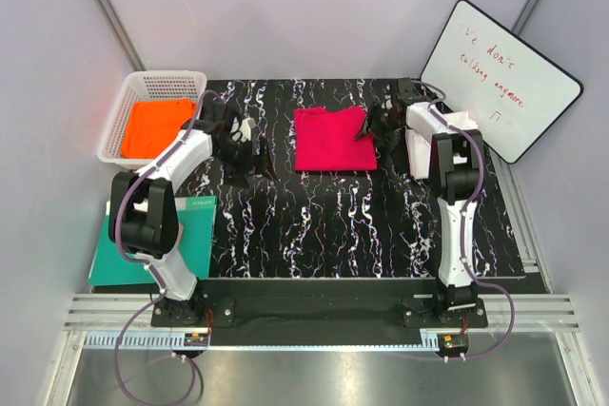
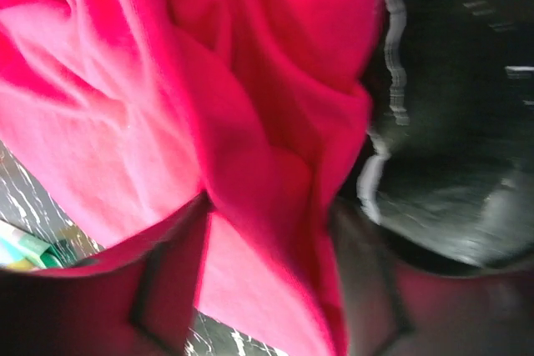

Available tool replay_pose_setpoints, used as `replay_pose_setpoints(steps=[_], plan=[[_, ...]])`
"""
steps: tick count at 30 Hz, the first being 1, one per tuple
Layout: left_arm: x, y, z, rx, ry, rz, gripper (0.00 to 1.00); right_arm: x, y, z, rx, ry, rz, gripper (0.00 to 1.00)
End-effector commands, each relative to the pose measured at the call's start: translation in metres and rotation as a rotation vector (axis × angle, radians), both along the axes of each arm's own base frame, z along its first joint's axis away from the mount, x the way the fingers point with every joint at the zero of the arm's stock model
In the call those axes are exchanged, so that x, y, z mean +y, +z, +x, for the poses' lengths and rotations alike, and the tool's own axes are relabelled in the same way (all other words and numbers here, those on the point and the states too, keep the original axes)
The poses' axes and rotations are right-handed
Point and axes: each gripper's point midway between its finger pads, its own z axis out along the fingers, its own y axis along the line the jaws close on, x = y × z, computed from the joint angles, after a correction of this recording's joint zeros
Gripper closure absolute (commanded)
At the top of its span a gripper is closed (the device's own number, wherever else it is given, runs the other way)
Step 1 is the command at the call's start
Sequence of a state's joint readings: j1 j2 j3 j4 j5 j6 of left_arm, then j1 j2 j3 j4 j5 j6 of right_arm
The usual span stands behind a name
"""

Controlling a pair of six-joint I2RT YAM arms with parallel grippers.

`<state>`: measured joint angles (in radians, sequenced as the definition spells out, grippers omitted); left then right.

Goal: Fold and stack the t-shirts
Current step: Put the neatly folded tshirt into the corner of the board with the right arm

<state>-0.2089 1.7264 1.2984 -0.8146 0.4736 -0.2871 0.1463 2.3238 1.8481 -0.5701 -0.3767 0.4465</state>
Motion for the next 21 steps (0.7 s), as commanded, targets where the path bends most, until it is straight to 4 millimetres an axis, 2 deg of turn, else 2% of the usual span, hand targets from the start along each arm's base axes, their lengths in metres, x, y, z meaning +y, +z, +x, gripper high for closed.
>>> replay_pose_setpoints(steps=[1, 2, 3, 4, 6, 7, 8, 9, 10, 12, 13, 15, 18, 21], plan=[[-0.003, 0.018, 0.002, -0.064, -0.016, -0.029, 0.01, 0.039, -0.037, -0.028, 0.1, 0.107, -0.01, 0.49], [-0.004, 0.018, 0.001, -0.064, -0.016, -0.03, 0.01, 0.044, -0.038, -0.03, 0.108, 0.12, -0.002, 0.59], [-0.003, 0.018, 0.001, -0.066, -0.016, -0.029, 0.01, 0.047, -0.041, -0.034, 0.122, 0.128, -0.001, 0.82], [-0.003, 0.018, 0.0, -0.064, -0.016, -0.03, 0.01, 0.049, -0.044, -0.04, 0.147, 0.13, -0.003, 0.9], [-0.003, 0.019, 0.0, -0.067, -0.016, -0.031, 0.01, 0.045, -0.046, -0.047, 0.166, 0.127, -0.014, 1.0], [-0.003, 0.02, 0.0, -0.069, -0.016, -0.031, 0.01, 0.04, -0.039, -0.047, 0.152, 0.112, -0.046, 1.0], [-0.003, 0.02, -0.001, -0.07, -0.016, -0.031, 0.01, 0.034, -0.041, -0.054, 0.161, 0.108, -0.072, 1.0], [-0.003, 0.02, -0.001, -0.07, -0.016, -0.03, 0.01, 0.03, -0.024, -0.053, 0.119, 0.112, -0.094, 1.0], [-0.003, 0.02, -0.001, -0.069, -0.015, -0.032, 0.01, 0.018, -0.027, -0.058, 0.122, 0.097, -0.151, 1.0], [-0.003, 0.019, -0.002, -0.066, -0.016, -0.03, 0.01, 0.005, -0.015, -0.06, 0.093, 0.094, -0.199, 1.0], [-0.003, 0.02, -0.002, -0.067, -0.016, -0.031, 0.01, -0.003, 0.0, -0.059, 0.06, 0.078, -0.231, 1.0], [-0.002, 0.018, -0.002, -0.067, -0.02, -0.028, 0.01, -0.015, 0.013, -0.059, 0.031, 0.075, -0.266, 1.0], [-0.003, 0.018, -0.002, -0.066, -0.021, -0.028, 0.01, -0.037, 0.05, -0.056, -0.044, 0.054, -0.355, 1.0], [-0.003, 0.017, 0.0, -0.068, -0.026, -0.03, 0.01, -0.05, 0.078, -0.055, -0.088, 0.056, -0.412, 1.0]])
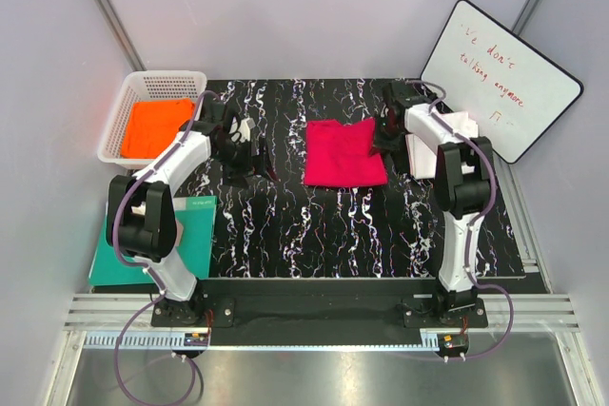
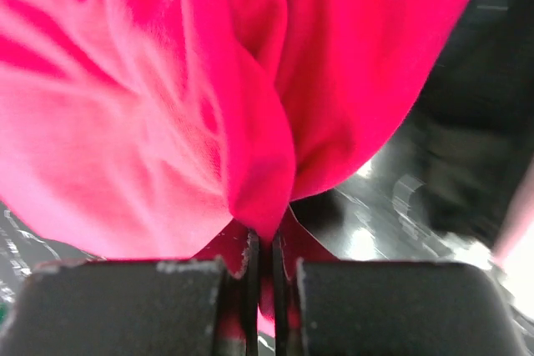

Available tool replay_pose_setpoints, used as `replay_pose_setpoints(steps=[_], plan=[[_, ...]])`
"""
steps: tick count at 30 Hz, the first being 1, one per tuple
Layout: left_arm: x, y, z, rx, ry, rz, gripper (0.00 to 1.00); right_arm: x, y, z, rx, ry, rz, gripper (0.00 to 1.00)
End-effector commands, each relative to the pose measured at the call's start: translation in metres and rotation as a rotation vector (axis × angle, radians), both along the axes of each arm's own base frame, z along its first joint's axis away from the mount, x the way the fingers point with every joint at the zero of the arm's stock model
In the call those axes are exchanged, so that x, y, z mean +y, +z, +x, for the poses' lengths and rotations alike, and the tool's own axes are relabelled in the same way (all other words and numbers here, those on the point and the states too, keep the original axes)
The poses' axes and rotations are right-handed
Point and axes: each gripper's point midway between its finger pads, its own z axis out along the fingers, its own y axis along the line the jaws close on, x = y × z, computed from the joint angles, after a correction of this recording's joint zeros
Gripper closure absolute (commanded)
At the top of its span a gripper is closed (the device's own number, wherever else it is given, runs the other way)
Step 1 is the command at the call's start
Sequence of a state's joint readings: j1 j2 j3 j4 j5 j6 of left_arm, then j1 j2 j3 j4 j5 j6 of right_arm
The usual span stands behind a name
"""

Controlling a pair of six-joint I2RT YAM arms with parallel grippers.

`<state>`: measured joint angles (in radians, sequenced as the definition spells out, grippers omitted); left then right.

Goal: Fold and stack the t-shirts
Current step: Put the neatly folded tshirt into the corner of the board with the right arm

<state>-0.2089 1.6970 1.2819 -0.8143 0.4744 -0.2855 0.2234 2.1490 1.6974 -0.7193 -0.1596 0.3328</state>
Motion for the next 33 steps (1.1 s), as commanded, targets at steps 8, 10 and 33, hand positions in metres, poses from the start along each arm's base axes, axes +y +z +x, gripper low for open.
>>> replay_pose_setpoints(steps=[8, 10, 33], plan=[[-0.007, 0.011, 0.007, -0.051, -0.035, -0.039, 0.01, -0.067, 0.127, 0.017, -0.262, -0.064, -0.249, 1.0], [-0.007, 0.011, 0.007, -0.055, -0.04, -0.041, 0.01, -0.072, 0.14, 0.021, -0.289, -0.075, -0.268, 1.0], [-0.006, 0.003, 0.001, -0.042, -0.055, -0.037, 0.01, -0.204, 0.126, 0.019, -0.206, -0.302, -0.363, 1.0]])
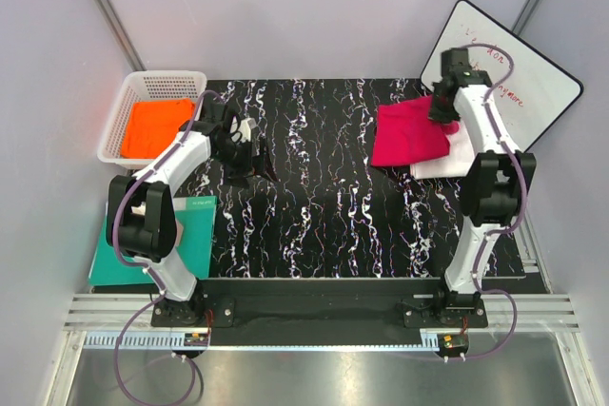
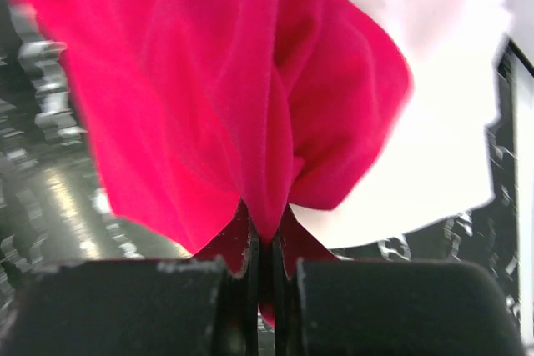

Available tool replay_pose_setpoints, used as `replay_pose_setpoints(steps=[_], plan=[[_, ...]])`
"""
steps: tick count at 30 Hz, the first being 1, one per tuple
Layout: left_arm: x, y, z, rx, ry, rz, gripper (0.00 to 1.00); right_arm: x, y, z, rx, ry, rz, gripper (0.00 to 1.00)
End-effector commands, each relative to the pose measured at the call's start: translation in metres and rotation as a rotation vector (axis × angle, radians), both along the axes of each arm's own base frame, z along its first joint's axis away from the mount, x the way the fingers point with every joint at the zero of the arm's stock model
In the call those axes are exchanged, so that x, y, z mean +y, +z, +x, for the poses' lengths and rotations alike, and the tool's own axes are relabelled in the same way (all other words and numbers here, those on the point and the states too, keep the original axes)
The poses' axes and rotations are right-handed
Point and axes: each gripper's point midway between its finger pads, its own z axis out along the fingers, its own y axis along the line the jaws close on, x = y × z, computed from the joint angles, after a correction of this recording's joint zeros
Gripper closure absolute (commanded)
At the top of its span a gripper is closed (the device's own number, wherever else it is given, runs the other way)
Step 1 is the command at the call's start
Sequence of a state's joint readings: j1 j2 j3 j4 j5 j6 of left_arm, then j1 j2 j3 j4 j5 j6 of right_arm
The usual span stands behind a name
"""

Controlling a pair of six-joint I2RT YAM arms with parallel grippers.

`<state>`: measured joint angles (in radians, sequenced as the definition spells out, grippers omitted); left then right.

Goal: Fold and stack the t-shirts
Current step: Put the neatly folded tshirt into the corner of the board with the right arm

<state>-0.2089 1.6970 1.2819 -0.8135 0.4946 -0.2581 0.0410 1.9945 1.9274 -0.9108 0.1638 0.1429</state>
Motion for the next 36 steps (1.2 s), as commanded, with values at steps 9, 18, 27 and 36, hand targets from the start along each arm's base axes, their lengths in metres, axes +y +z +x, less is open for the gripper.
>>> replay_pose_setpoints(steps=[9, 18, 27, 36], plan=[[-0.005, 0.001, 0.004, -0.024, -0.028, -0.028, 0.01, -0.12, -0.017, -0.04, 0.089, -0.254, -0.055, 0.99], [-0.006, 0.002, 0.004, -0.023, -0.025, -0.03, 0.01, -0.131, 0.008, -0.033, 0.036, -0.266, -0.106, 0.99], [-0.005, -0.001, 0.002, -0.011, -0.019, -0.027, 0.01, -0.134, 0.075, -0.015, -0.174, -0.247, -0.132, 0.98], [-0.005, -0.001, 0.003, -0.009, -0.02, -0.029, 0.01, -0.163, 0.046, -0.013, -0.101, -0.32, -0.221, 0.98]])
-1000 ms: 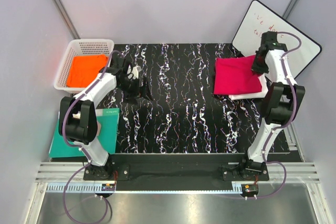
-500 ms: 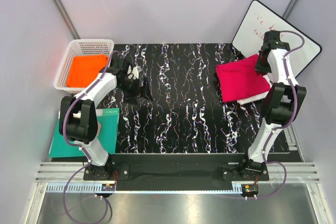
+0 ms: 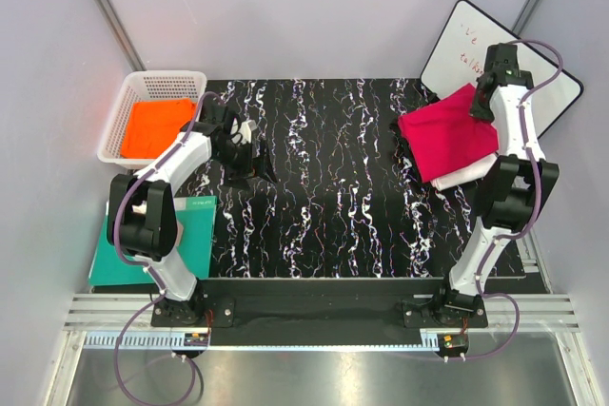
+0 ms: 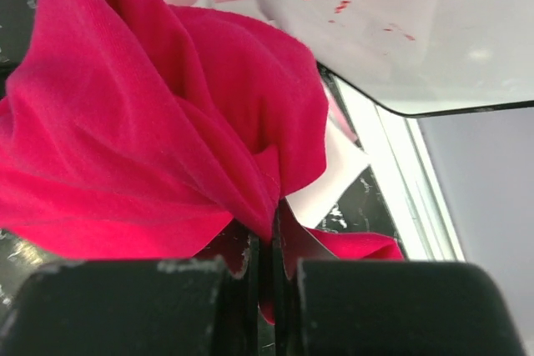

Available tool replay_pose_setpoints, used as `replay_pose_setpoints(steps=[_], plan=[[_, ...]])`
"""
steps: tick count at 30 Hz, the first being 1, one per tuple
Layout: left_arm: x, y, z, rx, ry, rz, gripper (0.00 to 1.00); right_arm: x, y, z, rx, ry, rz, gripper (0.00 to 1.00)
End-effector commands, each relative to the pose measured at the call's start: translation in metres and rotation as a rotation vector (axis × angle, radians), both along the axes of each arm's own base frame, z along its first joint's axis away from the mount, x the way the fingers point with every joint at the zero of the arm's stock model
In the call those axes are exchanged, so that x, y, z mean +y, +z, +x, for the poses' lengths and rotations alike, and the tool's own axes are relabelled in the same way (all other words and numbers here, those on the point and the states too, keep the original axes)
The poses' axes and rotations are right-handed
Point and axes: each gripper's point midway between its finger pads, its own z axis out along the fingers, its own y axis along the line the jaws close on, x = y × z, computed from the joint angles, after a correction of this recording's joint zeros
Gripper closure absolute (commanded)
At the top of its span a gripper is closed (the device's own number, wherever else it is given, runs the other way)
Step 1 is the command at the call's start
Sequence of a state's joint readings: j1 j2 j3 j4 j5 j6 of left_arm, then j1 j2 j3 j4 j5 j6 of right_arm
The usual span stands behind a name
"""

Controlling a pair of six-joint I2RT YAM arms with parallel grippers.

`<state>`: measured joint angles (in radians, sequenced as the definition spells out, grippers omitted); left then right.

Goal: Fold and stack the t-shirts
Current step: Put the neatly folded tshirt into the corner of the board with the right arm

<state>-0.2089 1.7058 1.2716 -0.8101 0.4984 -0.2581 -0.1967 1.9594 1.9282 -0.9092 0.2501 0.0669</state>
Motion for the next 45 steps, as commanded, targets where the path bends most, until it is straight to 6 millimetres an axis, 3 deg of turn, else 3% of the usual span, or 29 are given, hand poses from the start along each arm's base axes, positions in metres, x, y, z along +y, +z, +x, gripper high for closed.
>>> replay_pose_setpoints(steps=[1, 5, 6, 9, 10, 11, 13, 15, 16, 17, 19, 20, 21, 24, 26, 28, 29, 34, 38, 45], plan=[[-0.005, 0.004, 0.005, -0.025, -0.02, -0.029, 0.01, -0.035, 0.021, 0.008, -0.067, -0.098, -0.117, 0.98], [-0.004, 0.004, 0.004, -0.024, -0.021, -0.025, 0.01, -0.044, -0.007, 0.003, 0.028, -0.148, -0.145, 0.96], [-0.004, 0.004, 0.003, -0.022, -0.021, -0.024, 0.01, -0.05, -0.017, 0.0, 0.067, -0.174, -0.172, 0.88], [-0.004, 0.005, 0.002, -0.024, -0.021, -0.025, 0.01, -0.058, -0.024, -0.005, 0.106, -0.21, -0.211, 0.51], [-0.004, 0.005, 0.002, -0.023, -0.02, -0.026, 0.01, -0.059, -0.024, -0.006, 0.108, -0.217, -0.214, 0.3], [-0.004, 0.005, 0.002, -0.025, -0.019, -0.024, 0.01, -0.059, -0.021, -0.007, 0.102, -0.222, -0.217, 0.22], [-0.004, 0.005, 0.002, -0.021, -0.018, -0.024, 0.01, -0.057, -0.004, -0.008, 0.05, -0.24, -0.207, 0.1], [-0.004, 0.004, 0.001, -0.017, -0.017, -0.023, 0.01, -0.053, 0.027, -0.01, -0.04, -0.247, -0.195, 0.0], [-0.004, 0.003, 0.001, -0.012, -0.015, -0.025, 0.01, -0.05, 0.036, -0.012, -0.074, -0.246, -0.179, 0.0], [-0.004, 0.004, 0.002, -0.017, -0.014, -0.024, 0.01, -0.04, 0.059, -0.014, -0.143, -0.215, -0.141, 0.0], [-0.004, 0.003, 0.002, -0.011, -0.012, -0.024, 0.01, -0.026, 0.072, -0.014, -0.214, -0.165, -0.087, 0.0], [-0.004, 0.002, 0.001, -0.009, -0.012, -0.023, 0.01, -0.014, 0.092, -0.019, -0.283, -0.133, -0.047, 0.0], [-0.005, 0.001, 0.001, -0.005, -0.015, -0.024, 0.01, -0.006, 0.085, -0.019, -0.297, -0.11, -0.009, 0.0], [-0.006, 0.002, 0.003, -0.011, -0.018, -0.024, 0.01, 0.025, 0.073, -0.027, -0.305, -0.018, 0.115, 0.0], [-0.007, 0.002, 0.003, -0.007, -0.021, -0.029, 0.01, 0.044, 0.05, -0.032, -0.268, 0.034, 0.205, 0.1], [-0.009, 0.003, 0.005, -0.013, -0.027, -0.033, 0.01, 0.057, 0.035, -0.034, -0.247, 0.061, 0.272, 0.89], [-0.009, 0.004, 0.005, -0.012, -0.027, -0.035, 0.01, 0.064, 0.019, -0.037, -0.216, 0.066, 0.309, 1.0], [-0.011, 0.005, 0.004, -0.013, -0.033, -0.039, 0.01, 0.064, -0.031, -0.041, -0.098, 0.035, 0.327, 1.0], [-0.011, 0.005, 0.002, -0.017, -0.036, -0.036, 0.01, 0.047, -0.07, -0.032, -0.003, -0.017, 0.27, 1.0], [-0.009, 0.006, -0.002, -0.02, -0.032, -0.029, 0.01, 0.017, -0.095, -0.014, 0.07, -0.1, 0.146, 1.0]])
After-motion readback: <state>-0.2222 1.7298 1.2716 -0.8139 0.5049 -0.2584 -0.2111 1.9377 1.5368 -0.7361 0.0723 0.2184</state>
